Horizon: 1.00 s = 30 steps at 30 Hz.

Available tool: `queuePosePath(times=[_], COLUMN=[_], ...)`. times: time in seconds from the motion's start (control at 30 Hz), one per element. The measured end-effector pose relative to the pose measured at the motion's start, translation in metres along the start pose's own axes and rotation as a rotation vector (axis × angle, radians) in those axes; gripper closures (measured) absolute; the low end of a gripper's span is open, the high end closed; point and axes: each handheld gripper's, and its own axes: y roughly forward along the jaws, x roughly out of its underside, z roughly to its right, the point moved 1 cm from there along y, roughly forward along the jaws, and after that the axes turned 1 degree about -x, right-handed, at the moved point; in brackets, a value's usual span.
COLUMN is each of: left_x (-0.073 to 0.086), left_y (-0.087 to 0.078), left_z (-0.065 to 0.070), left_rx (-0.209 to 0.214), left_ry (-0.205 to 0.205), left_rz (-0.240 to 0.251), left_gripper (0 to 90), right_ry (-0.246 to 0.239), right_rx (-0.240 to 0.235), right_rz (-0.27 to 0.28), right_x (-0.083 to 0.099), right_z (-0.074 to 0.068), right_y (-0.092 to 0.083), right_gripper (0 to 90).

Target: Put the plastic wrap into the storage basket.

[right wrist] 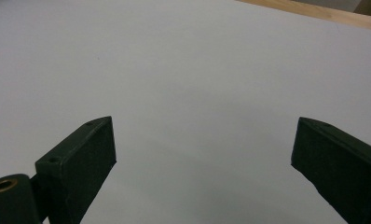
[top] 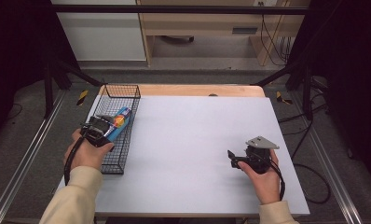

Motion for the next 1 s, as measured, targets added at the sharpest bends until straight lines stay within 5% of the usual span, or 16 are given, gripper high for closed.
queuePosePath(times=[0.17, 0.5, 0.53, 0.73, 1.0], left_x=[0.001, 0.007, 0.008, 0.010, 0.004], left_y=[0.000, -0.013, -0.021, -0.048, -0.070], left_z=[0.000, -0.005, -0.005, -0.001, 0.014], left_rx=[-0.006, 0.009, 0.010, 0.046, 0.089], left_ry=[0.010, -0.001, 0.001, 0.035, 0.098], left_rz=[0.027, 0.157, 0.212, 0.367, 0.471], left_gripper=[28.8, 16.6, 15.2, 11.9, 11.2], right_ry=[-0.001, -0.017, -0.023, -0.020, -0.019], right_rx=[-0.004, 0.003, 0.006, 0.017, 0.021], right_rz=[0.002, 0.002, 0.003, 0.007, 0.012], right_x=[0.000, 0.000, 0.000, 0.000, 0.000], right_z=[0.000, 0.000, 0.000, -0.001, -0.006], right_y=[0.000, 0.000, 0.001, 0.000, -0.002], right_gripper=[6.4, 5.7, 5.6, 5.3, 5.3])
